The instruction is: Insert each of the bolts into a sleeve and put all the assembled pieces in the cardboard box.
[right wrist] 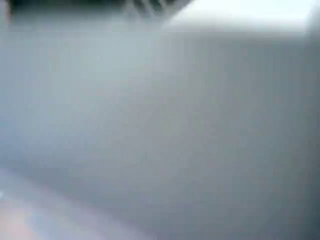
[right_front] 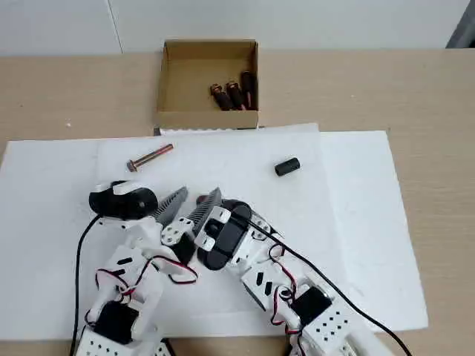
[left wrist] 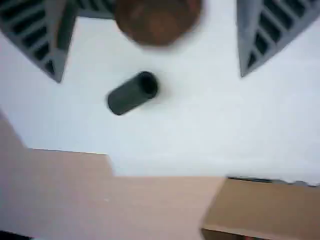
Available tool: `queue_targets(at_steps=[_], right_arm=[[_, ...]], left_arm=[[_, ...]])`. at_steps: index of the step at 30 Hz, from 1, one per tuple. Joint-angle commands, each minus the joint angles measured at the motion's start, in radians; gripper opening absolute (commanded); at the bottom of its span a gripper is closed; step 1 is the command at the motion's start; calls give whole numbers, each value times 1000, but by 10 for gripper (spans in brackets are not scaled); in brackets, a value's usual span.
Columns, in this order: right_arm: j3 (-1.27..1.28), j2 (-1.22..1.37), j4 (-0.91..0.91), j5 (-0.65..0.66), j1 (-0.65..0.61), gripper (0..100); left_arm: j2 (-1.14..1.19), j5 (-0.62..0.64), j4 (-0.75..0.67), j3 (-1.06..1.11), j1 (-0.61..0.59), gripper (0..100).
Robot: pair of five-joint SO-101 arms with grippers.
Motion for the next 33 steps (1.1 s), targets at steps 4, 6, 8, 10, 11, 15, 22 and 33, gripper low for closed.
queue_targets(at_steps=[4,6,8,10,11,15,22,33], right_arm=[[-57,-13,-28,11,-2,4],[-57,-13,-28,11,4,4],[-58,-13,-28,11,22,4],[-64,-13,-28,11,53,4],[-64,-13,-28,11,70,4],[-80,-13,-21,5,153,4],[-74,-4,36,-91,309,4],[-285,1,417,-410,444,4]], left_arm=[[-9,-40,3,-91,-40,217],[-9,-40,3,-117,-41,216],[-9,-40,3,-143,-43,183],[-9,-40,3,-163,-55,100],[-9,-40,3,-171,-69,50],[-6,-41,3,-163,-127,14],[-9,-239,3,4,-244,6],[-9,-373,112,62,-265,6]])
